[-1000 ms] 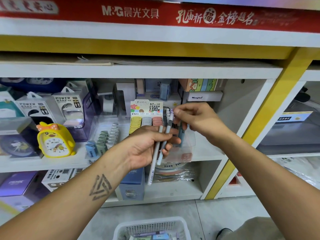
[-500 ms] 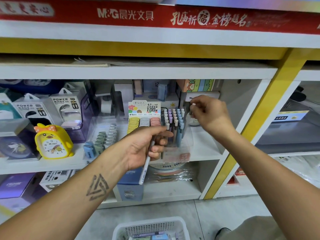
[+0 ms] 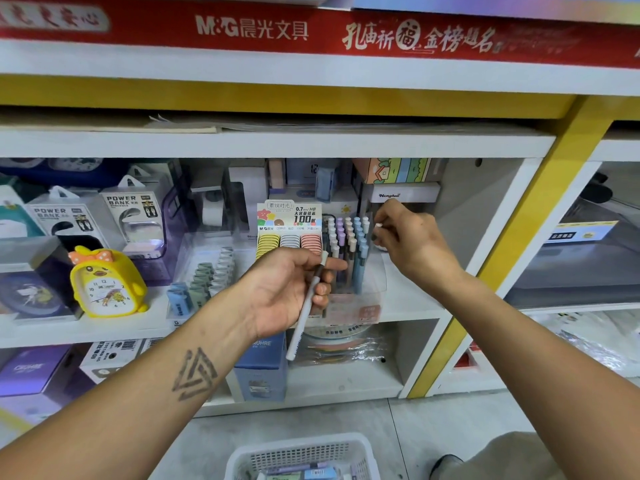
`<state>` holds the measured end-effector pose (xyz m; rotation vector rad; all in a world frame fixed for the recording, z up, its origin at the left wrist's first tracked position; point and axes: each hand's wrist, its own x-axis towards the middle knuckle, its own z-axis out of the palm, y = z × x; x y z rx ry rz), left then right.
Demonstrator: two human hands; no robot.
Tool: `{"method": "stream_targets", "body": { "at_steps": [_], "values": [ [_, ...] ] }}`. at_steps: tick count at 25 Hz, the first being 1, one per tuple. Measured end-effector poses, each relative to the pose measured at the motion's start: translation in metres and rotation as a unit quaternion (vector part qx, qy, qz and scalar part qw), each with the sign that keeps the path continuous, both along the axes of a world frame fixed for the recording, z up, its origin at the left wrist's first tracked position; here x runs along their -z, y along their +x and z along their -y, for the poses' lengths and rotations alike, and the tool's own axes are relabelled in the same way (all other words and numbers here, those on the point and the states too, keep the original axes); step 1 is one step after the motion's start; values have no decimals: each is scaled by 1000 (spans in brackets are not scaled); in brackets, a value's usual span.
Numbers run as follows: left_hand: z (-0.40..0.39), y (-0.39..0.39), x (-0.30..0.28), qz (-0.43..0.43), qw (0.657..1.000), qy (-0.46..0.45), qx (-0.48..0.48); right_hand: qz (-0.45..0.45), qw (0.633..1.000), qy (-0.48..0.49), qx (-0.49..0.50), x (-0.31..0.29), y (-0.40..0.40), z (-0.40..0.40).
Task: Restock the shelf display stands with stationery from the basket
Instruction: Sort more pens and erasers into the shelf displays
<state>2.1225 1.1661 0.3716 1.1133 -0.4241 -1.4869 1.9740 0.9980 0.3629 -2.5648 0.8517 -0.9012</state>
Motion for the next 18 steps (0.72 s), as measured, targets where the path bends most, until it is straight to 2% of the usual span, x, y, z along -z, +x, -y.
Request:
{"method": "stream_targets", "body": {
  "at_steps": [6,8,11,13,15,16,17,18],
  "values": [
    [-1,-1,1,38,999,4,-7,-23,999,30,-22,-2,0,3],
    [-1,-2,1,27,1000,5,-10,-33,999,20,-13,-1,2,3],
    [0,-2,1,-6,1000,-4,-12,-118,992,-27,22,1,8,5],
    [-1,-1,1,2,1000,-19,-12,-155,986,-32,47,-2,10,3],
    [-2,-2,1,19,999,-37,-10,-86,996,-9,30,-9,11,-5],
    [-2,-2,1,24,999,-46,-13,-30,999,35,6,-13,11,-10],
    [-2,-2,1,25,998,-55,-18,21,992,118,-35,-18,12,-16],
    [-2,-2,2,24,997,-64,-26,59,970,220,-88,-22,12,-23]
  ]
}}
